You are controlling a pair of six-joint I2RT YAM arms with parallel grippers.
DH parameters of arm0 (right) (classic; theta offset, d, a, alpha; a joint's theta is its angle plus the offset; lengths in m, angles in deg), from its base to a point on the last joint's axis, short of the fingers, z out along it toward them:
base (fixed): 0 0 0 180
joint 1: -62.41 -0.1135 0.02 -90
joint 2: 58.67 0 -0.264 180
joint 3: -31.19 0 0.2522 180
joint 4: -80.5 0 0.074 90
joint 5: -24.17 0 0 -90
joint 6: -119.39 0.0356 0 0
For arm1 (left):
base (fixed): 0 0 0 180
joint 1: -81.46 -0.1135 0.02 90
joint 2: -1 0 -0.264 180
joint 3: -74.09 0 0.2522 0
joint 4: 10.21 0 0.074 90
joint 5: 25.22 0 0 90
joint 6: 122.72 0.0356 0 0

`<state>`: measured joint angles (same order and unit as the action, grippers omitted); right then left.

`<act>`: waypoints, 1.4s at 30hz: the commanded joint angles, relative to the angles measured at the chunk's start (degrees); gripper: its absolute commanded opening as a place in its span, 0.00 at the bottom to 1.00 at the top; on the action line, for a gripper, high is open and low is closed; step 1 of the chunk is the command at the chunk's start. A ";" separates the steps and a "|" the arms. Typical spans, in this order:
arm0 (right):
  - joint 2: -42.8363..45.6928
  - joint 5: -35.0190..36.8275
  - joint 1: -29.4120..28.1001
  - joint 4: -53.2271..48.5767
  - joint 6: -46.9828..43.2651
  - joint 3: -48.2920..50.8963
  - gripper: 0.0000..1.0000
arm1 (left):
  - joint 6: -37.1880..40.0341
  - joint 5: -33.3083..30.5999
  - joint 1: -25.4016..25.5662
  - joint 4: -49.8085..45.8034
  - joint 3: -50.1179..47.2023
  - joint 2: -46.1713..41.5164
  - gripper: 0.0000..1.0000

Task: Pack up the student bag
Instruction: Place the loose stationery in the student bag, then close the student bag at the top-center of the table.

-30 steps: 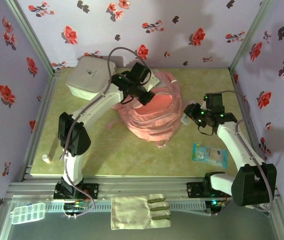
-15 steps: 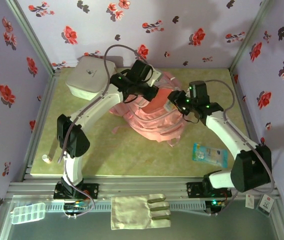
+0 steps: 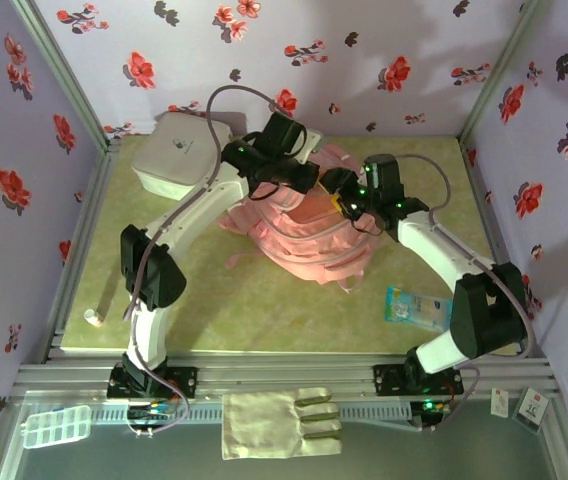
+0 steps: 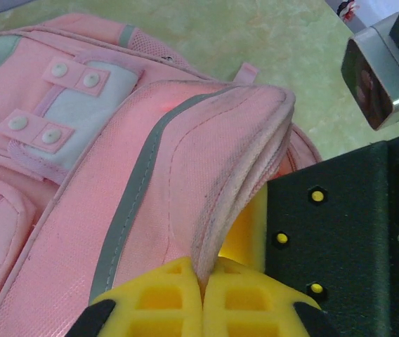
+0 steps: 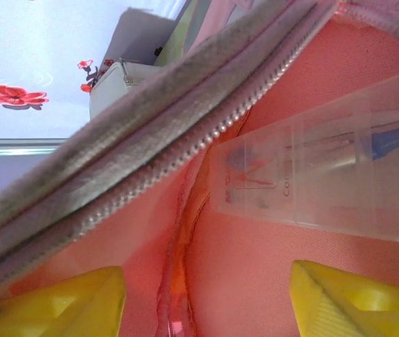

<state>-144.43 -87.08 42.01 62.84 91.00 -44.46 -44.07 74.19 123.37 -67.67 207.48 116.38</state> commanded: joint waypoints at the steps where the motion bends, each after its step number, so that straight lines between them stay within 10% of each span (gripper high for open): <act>1: 1.50 1.12 -0.10 -2.01 -2.51 -0.96 0.60 | -1.50 2.49 -0.40 6.99 4.09 -1.14 0.00; 12: 10.66 13.16 3.06 -15.49 -12.73 1.47 0.50 | 0.36 8.52 -0.40 6.30 -0.42 -2.17 0.00; 30: -8.75 4.58 4.81 -6.74 -14.05 -6.86 0.17 | 0.07 11.71 -0.43 6.46 -0.94 -2.20 0.00; 37: -7.46 0.50 5.89 -0.46 -13.03 -4.03 0.24 | -0.70 12.48 -0.56 6.20 0.20 -0.32 0.00; 42: 2.08 5.26 8.21 -4.99 -13.74 2.55 0.40 | -1.39 12.48 -1.51 4.86 -0.68 -1.03 0.34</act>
<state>-148.56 -84.07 48.94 59.83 77.67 -44.90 -45.12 83.22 122.30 -66.36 205.43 117.21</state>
